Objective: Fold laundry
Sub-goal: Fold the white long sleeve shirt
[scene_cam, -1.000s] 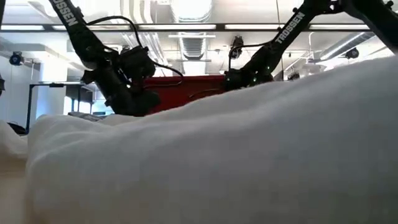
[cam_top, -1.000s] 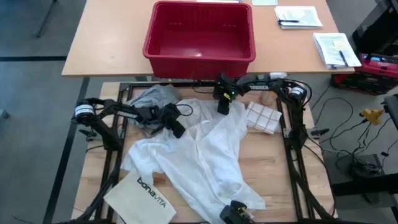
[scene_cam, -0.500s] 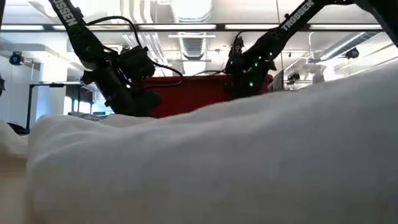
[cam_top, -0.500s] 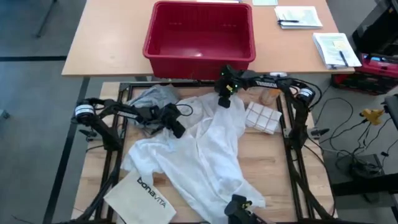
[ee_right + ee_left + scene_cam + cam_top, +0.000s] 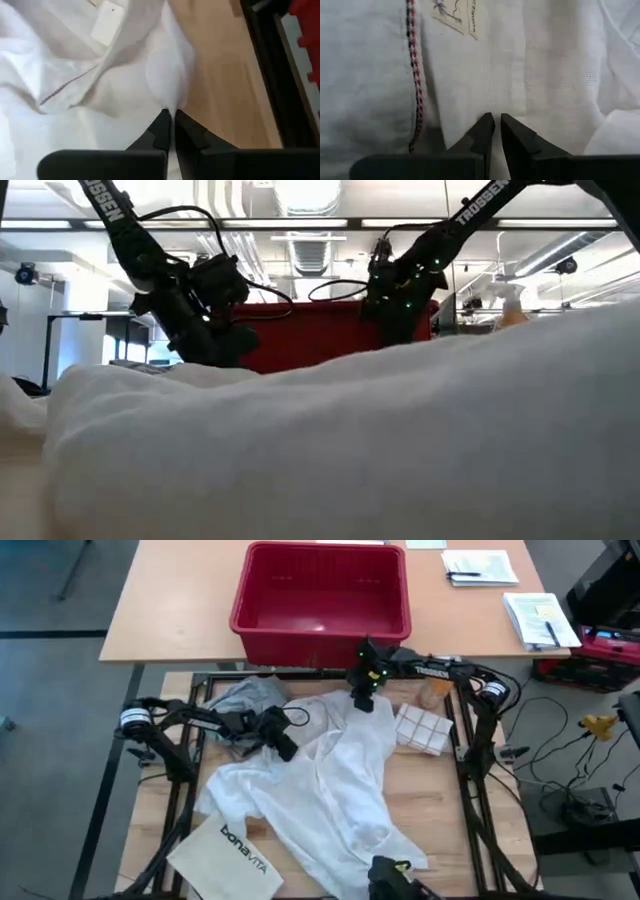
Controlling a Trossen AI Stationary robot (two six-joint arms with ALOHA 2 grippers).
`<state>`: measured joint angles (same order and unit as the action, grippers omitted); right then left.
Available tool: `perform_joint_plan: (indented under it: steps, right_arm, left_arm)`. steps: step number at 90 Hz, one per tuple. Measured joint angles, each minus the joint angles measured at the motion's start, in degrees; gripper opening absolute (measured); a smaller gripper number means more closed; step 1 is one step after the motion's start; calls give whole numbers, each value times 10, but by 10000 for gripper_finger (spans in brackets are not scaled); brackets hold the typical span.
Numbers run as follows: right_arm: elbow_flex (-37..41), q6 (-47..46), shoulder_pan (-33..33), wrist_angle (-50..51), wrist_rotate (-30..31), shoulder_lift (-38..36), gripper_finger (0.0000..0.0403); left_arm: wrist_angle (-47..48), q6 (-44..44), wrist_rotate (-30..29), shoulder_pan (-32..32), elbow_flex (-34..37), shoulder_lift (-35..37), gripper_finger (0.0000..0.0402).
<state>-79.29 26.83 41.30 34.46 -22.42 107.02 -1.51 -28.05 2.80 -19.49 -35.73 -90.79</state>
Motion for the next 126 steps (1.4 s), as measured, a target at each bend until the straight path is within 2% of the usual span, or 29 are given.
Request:
perform_joint_plan:
  steps: [5,13,20,26,30,45,60,75,86,97,110,126]
  right_arm:
    - [0,12,1,15,-24,-12,0]
    - [0,38,-4,35,-27,-37,0]
    - [1,38,-2,35,-37,-52,0]
    - [-9,54,4,77,-88,-63,0]
    - [-21,65,2,105,-100,-71,0]
    - [-31,55,-9,135,-71,-96,0]
    - [-31,66,-13,158,-65,-121,0]
    - [-25,48,-10,177,-58,-154,0]
    - [21,12,-5,167,-45,-185,0]
    - [66,-20,7,86,-10,-195,0]
    - [70,-36,11,71,14,-150,0]
    - [67,-97,17,-9,20,-93,0]
  left_arm:
    - [11,-8,6,0,2,11,25]
    - [27,-16,7,2,3,47,25]
    - [36,-14,-19,3,2,89,25]
    - [46,-11,-48,2,3,117,25]
    - [55,-10,-60,1,3,133,25]
    - [73,-5,-64,6,-2,193,25]
    - [154,-9,-68,20,-1,248,25]
    - [276,-77,-136,46,16,299,25]
    - [251,-116,-138,68,42,319,36]
    - [192,-141,-136,97,71,314,59]
    - [97,-137,-129,138,107,285,74]
    - [40,-128,-140,166,129,215,59]
